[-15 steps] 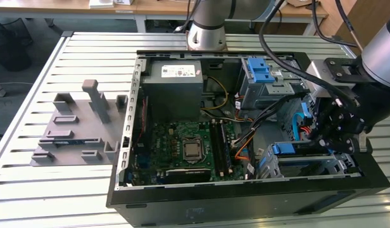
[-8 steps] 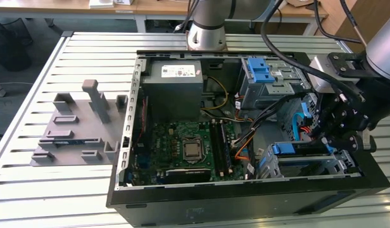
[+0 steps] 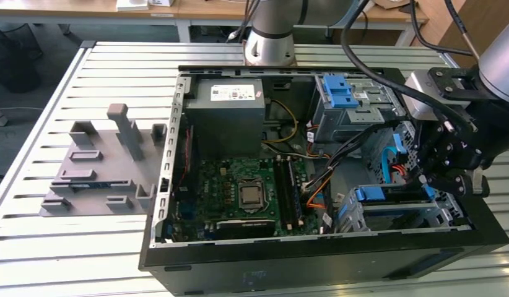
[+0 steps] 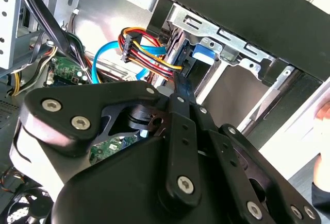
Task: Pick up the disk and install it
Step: 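Insert the first disk wire, then insert the second disk wire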
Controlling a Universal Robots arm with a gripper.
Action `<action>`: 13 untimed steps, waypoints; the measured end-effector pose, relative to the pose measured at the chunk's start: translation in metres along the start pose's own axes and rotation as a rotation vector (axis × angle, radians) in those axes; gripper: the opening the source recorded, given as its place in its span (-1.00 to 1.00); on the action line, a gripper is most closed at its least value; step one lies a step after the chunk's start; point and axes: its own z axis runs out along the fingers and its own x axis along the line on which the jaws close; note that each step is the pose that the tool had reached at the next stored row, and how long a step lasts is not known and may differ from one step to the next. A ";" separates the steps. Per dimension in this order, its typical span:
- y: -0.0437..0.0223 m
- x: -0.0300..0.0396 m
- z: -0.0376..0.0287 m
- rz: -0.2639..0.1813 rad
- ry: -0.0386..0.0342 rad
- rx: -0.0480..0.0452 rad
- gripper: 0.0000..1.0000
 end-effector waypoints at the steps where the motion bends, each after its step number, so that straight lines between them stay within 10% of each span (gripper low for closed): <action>1: 0.0000 0.0000 0.0000 0.000 0.0001 0.0000 -0.79; 13: 0.0000 -0.0003 -0.0050 0.000 0.0001 -0.0001 -0.79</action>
